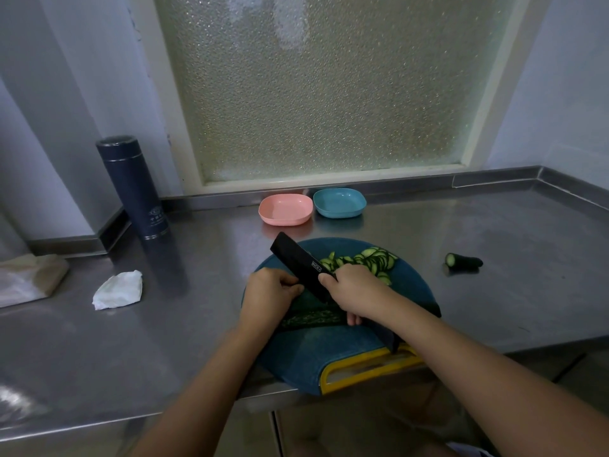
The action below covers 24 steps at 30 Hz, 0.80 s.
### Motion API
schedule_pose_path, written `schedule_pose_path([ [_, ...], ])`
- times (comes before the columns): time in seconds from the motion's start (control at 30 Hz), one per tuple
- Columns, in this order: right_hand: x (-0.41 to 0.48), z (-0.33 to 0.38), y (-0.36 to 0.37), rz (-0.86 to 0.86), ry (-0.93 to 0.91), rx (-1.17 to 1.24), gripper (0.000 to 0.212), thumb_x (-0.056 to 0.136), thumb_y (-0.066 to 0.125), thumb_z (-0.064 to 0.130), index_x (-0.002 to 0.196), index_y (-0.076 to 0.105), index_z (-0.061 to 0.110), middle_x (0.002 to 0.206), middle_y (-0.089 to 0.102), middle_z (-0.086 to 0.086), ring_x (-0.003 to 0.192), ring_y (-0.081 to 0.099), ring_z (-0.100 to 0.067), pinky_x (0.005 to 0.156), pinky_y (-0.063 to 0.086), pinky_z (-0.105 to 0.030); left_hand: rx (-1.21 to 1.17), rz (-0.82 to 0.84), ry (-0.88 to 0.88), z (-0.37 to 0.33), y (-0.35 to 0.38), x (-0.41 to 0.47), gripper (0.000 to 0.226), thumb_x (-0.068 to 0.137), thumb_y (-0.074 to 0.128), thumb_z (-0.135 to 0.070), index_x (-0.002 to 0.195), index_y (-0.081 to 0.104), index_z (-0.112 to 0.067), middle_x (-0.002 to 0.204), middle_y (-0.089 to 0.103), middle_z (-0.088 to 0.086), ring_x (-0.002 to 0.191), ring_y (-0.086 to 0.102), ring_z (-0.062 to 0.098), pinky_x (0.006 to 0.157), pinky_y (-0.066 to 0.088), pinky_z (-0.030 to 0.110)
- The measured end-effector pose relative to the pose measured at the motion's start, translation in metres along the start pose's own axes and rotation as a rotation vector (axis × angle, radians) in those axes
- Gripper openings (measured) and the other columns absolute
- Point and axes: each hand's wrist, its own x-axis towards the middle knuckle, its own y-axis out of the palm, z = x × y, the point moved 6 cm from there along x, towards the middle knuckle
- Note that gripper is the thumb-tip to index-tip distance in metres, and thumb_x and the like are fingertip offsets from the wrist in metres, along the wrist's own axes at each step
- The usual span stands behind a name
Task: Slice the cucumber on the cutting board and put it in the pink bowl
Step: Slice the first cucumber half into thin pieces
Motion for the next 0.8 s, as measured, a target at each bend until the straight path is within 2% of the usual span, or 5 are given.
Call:
schedule_pose_path([
  [0.23,-0.0030,0.0036,0.0000,0.037,-0.004,-0.022,0.054,0.102,0.028,0.040,0.112,0.055,-0.005,0.050,0.058,-0.010,0.037,0.052,-0.017,0.043,0.045,-0.022,0.005,0.021,-0.020,0.0007,-0.0001,0.0026,0.010,0.081,0.070,-0.017,0.088,0.074,-0.011,0.079,0.068,-0.004,0.061,0.053,0.000,0.057,0.043,0.013],
  [0.33,-0.0007,0.0059,0.0007,0.063,0.004,-0.045,0.053,0.102,0.029,0.039,0.111,0.055,-0.006,0.051,0.058,-0.012,0.038,0.053,-0.018,0.043,0.045,-0.023,0.034,0.026,-0.037,0.0035,0.0003,0.0059,0.011,0.081,0.071,-0.019,0.087,0.074,-0.011,0.084,0.071,0.002,0.068,0.058,0.008,0.067,0.050,0.023],
  [0.5,0.0014,0.0102,0.0023,0.071,0.018,-0.089,0.054,0.102,0.029,0.039,0.112,0.054,-0.008,0.053,0.058,-0.014,0.038,0.053,-0.019,0.048,0.048,-0.025,0.095,0.014,0.011,0.0007,0.0003,0.0036,0.015,0.082,0.070,-0.021,0.091,0.074,-0.011,0.089,0.072,0.003,0.077,0.061,0.012,0.071,0.047,0.022],
  [0.6,0.0015,0.0078,0.0031,0.060,0.081,-0.091,0.058,0.102,0.029,0.039,0.115,0.055,-0.010,0.053,0.057,-0.014,0.039,0.053,-0.020,0.048,0.048,-0.025,0.147,0.047,0.066,-0.0030,-0.0014,-0.0001,0.021,0.084,0.067,-0.020,0.104,0.072,-0.015,0.099,0.072,0.001,0.084,0.062,0.010,0.072,0.040,0.012],
  [0.8,0.0025,0.0017,0.0019,0.052,0.053,-0.014,0.055,0.102,0.028,0.039,0.112,0.054,-0.008,0.051,0.058,-0.012,0.038,0.052,-0.018,0.047,0.047,-0.024,0.060,0.122,0.047,0.0025,-0.0027,-0.0028,0.029,0.084,0.067,-0.015,0.113,0.068,-0.016,0.101,0.070,0.001,0.071,0.054,0.000,0.061,0.034,-0.004],
])
